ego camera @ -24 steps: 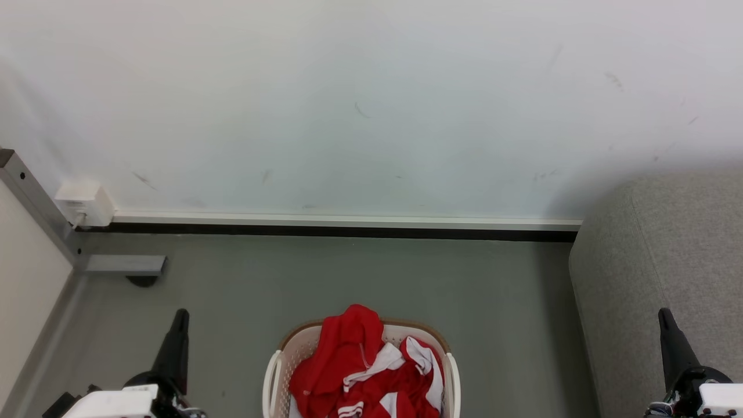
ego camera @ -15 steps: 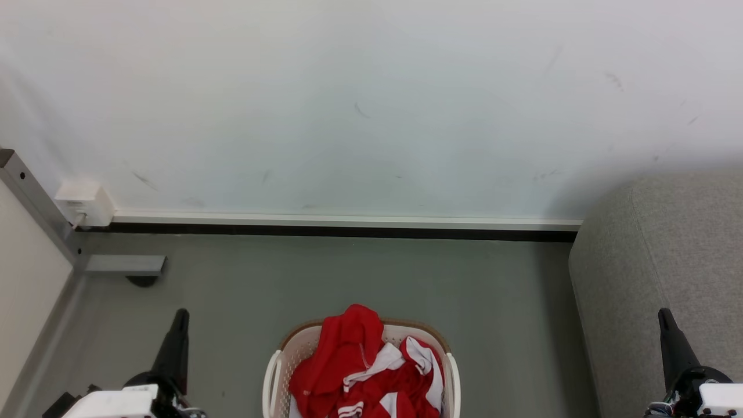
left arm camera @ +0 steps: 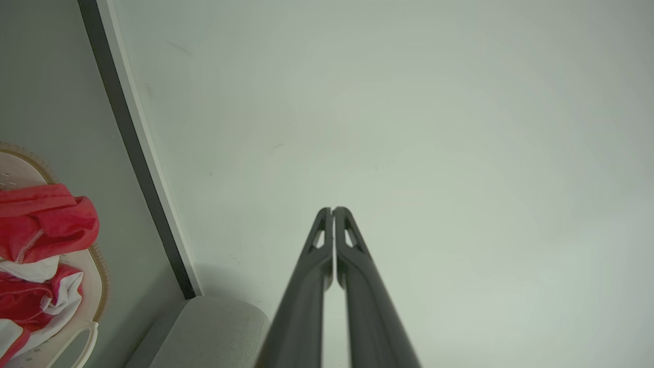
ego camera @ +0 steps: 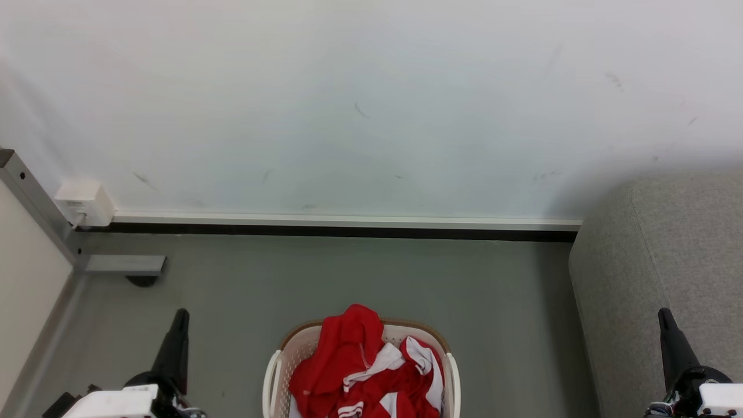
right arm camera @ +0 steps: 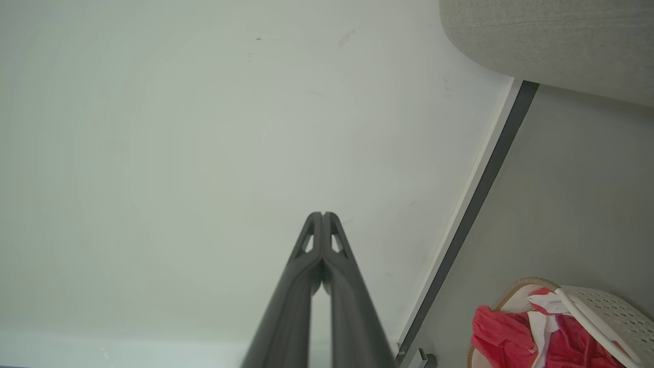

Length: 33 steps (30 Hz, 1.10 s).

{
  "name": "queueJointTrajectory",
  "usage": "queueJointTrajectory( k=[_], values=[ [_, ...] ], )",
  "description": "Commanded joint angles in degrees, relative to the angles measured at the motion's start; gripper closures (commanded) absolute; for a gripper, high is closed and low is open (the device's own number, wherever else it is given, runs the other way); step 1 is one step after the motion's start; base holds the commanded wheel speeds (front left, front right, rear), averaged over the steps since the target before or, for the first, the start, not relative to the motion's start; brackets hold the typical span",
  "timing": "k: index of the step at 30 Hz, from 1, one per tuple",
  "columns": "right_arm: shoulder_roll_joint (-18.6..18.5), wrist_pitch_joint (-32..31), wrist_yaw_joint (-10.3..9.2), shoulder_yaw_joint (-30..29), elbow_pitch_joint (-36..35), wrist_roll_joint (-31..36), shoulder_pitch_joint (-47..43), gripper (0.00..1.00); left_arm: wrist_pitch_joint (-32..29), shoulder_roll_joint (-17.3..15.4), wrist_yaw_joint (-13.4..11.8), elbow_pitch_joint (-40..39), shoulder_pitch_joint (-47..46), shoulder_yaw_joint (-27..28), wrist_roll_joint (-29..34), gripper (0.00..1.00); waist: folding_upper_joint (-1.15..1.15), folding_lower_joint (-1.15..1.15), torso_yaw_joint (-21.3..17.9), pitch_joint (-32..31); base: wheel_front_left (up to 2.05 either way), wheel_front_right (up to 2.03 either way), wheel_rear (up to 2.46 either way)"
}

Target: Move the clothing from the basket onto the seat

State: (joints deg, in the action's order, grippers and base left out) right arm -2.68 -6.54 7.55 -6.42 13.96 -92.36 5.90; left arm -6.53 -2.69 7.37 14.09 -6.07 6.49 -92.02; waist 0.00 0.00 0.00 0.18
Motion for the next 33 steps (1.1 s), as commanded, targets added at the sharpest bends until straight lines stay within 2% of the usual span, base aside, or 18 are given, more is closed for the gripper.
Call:
queueJointTrajectory(
  k=[1,24,25,33],
  values=[
    [-0.42,-0.15,-0.13,-0.19,0.15,-0.12,0.79,1.00,-0.18,-0.39,0.28,-0.16,-0.40,0.11,-0.76,1.00,0.00,0.00,0.00,0.00,0.00,0.00,0.00],
    [-0.42,-0.15,-0.13,-0.19,0.15,-0.12,0.79,1.00,-0.17,-0.39,0.28,-0.17,-0.40,0.11,-0.76,1.00,0.00,0.00,0.00,0.00,0.00,0.00,0.00],
    [-0.42,-0.15,-0.13,-0.19,0.15,-0.12,0.79,0.00,-0.17,-0.39,0.28,-0.17,-0.40,0.11,-0.76,0.00,0.00,0.00,0.00,0.00,0.00,0.00,0.00],
    [0.29,1.67,-0.01,0.43,0.30,1.27,-1.52,0.00,1.70,0.30,-0.10,1.13,0.64,-1.53,0.57,0.00,0.00,0.00,-0.03,0.03,0.00,0.00,0.00]
  ],
)
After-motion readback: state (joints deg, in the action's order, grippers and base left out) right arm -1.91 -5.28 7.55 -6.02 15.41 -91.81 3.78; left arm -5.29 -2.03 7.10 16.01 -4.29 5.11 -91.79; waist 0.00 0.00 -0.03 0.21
